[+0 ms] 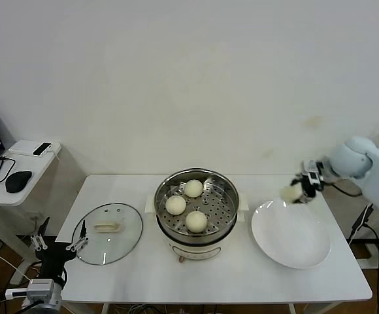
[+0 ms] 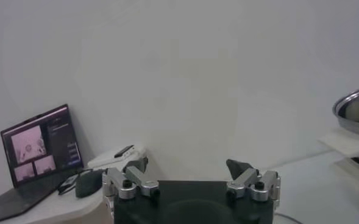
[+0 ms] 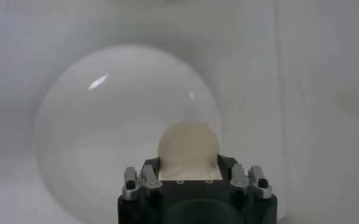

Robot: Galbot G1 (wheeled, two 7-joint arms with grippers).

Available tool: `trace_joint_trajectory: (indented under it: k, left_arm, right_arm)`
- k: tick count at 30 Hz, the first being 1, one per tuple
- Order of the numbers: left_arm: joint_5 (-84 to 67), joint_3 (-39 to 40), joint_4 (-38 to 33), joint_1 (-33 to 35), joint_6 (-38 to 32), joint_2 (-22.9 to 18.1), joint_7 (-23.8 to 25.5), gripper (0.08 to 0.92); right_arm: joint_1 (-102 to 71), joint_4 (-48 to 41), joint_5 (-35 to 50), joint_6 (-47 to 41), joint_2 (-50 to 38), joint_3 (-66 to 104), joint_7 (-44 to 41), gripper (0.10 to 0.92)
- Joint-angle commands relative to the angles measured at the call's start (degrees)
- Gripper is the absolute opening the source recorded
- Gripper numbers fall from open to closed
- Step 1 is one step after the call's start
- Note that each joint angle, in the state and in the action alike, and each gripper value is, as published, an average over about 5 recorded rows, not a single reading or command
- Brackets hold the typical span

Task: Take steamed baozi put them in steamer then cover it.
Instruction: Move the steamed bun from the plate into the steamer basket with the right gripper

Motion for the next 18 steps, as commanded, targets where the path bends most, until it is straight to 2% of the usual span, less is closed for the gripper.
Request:
trace_joint_trajectory:
  k: [1, 9, 18]
  left_arm:
    - [0.0, -0.3, 0.1, 0.1, 0.0, -0.1, 0.0, 0.823]
    - [0.1, -0.4, 0.5, -0.3, 0.0, -0.8, -0.1, 0.823]
    - [-0.1, -1.3, 0.0, 0.2, -0.1, -1.4, -0.1, 0.823]
  right_arm:
    - [23.9, 6.3, 17.5, -7.2, 10.5, -19.0, 4.7, 0.611]
    - [23.9, 8.6, 29.0, -15.1, 20.6, -22.1, 12.3, 0.611]
    - [16.2, 4.9, 30.0, -20.1, 25.0, -22.8, 18.4, 0.614]
